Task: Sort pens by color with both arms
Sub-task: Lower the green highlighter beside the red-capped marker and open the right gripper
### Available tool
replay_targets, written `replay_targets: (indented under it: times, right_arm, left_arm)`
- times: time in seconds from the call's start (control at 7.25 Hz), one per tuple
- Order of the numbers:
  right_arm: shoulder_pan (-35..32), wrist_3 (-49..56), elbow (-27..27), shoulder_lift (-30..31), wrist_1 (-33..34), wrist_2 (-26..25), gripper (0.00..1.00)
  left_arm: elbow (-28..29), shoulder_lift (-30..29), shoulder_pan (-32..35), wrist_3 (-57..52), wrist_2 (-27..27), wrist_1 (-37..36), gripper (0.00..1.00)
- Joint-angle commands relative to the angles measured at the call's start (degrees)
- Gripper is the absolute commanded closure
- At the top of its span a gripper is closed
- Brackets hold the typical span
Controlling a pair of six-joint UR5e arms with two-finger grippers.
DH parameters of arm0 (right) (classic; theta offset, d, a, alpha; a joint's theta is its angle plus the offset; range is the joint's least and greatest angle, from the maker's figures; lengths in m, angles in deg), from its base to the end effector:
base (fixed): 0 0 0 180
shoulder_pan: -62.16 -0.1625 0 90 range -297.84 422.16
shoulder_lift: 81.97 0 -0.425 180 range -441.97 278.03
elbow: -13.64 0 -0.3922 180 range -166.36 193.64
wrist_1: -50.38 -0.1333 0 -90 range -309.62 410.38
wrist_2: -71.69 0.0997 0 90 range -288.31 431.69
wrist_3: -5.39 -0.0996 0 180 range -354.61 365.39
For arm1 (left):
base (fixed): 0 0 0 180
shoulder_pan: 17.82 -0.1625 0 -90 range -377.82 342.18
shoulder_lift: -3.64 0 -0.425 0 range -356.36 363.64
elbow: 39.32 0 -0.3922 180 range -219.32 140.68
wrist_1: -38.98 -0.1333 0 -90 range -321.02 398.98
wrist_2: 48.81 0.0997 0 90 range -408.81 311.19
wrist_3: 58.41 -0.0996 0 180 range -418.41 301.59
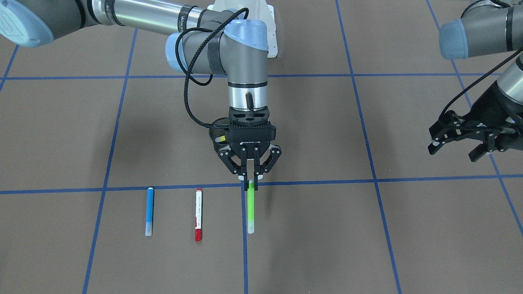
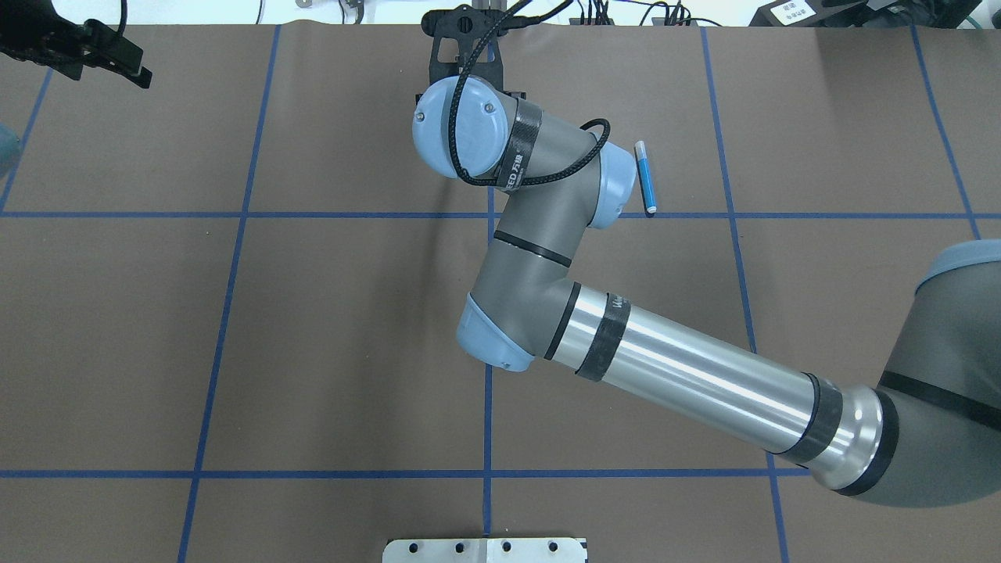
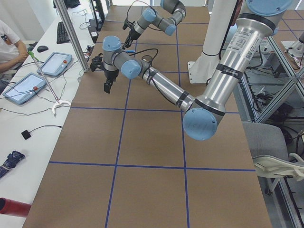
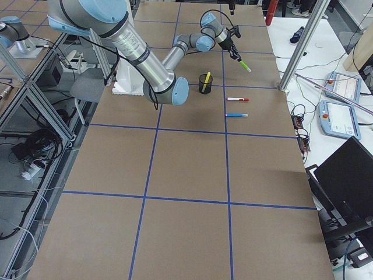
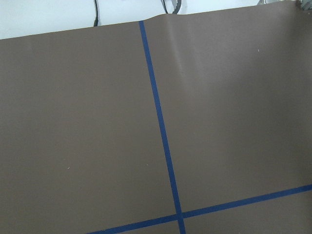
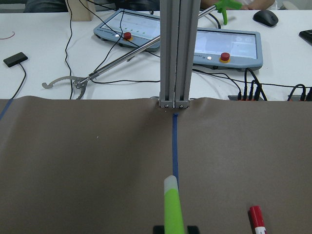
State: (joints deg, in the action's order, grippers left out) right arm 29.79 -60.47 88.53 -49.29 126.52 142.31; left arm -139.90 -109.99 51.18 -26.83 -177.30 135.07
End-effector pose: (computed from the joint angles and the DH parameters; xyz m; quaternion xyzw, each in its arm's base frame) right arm -0.5713 -0.5591 0.0982 0.3502 -0.3378 0.1413 0.8621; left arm 0.1560 -0.6055 0.3263 0.1545 0.4215 0.0313 0.8930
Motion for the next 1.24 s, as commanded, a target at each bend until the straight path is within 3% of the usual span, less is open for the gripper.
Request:
replay_targets:
  times: [0.0, 0.14, 0.96, 1.1]
  right_arm:
    - [2.56, -0.14, -5.35, 0.19, -5.09, -4.17, 1.0]
    - [4.14, -0.14, -7.02, 0.28, -6.34, -6.88, 1.0]
    - [5.12, 0.91, -9.59, 1.6, -8.99, -7.08, 1.0]
    - [5.12, 1.18, -9.59, 1.51, -8.99, -7.08, 0.83]
  left_arm:
    - [-0.49, 0.07, 0.0, 0.59, 0.0, -0.03, 0.01]
    - [-0.49, 0.07, 0.0, 0.68, 0.0, -0.03, 0.01]
    - [-0.76, -0.02, -0.09, 1.91, 0.08, -0.03, 0.01]
    - [-0.84, -0.02, -0.09, 2.0, 0.17, -0.03, 0.01]
